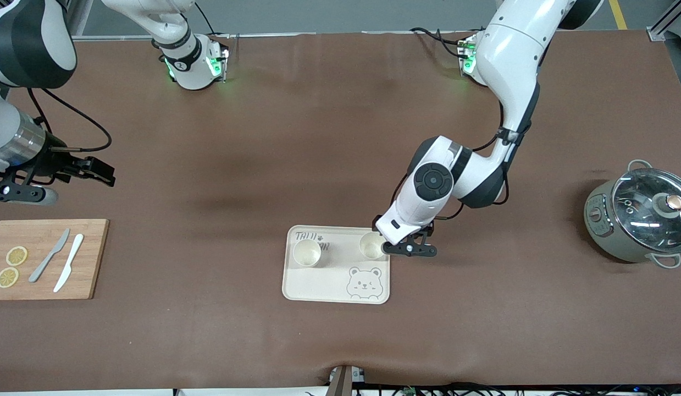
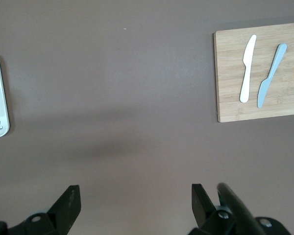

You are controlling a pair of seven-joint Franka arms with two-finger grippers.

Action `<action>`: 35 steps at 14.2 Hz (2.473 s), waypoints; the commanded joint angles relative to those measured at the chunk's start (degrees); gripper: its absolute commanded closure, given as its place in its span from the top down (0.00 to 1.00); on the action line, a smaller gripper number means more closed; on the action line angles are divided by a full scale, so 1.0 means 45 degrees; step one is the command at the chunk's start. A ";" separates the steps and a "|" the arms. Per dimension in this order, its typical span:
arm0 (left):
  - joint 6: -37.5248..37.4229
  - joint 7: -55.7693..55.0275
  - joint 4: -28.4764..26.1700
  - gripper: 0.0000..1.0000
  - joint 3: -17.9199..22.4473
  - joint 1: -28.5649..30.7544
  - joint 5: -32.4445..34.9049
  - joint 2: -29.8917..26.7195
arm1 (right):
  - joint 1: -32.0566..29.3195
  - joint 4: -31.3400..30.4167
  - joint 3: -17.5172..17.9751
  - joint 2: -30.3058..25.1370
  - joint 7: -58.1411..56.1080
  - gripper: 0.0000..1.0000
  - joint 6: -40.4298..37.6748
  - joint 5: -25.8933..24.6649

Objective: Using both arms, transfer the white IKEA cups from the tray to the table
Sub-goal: 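Lower the open left gripper around the white cup on the tray, then close the left gripper on the white cup's rim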

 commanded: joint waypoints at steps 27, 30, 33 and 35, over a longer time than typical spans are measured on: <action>0.0468 -0.1319 0.2316 0.56 0.0997 -0.1160 0.0603 0.2139 | 0.0126 -0.0147 -0.0043 -0.0068 0.0049 1.00 0.0594 0.1284; 0.0468 -0.1555 0.2316 0.00 0.1096 -0.1299 0.0603 0.2139 | 0.0146 -0.0147 -0.0044 -0.0068 0.0030 1.00 0.0692 0.1307; 0.0468 -0.1536 0.2316 0.00 0.1076 -0.1279 0.0603 0.2139 | 0.0165 -0.0166 -0.0063 -0.0068 0.0010 1.00 0.0692 0.1307; 0.0468 -0.1555 0.2316 0.00 0.1076 -0.1260 0.0583 0.2139 | 0.0165 -0.0167 -0.0063 -0.0068 0.0010 1.00 0.0692 0.1307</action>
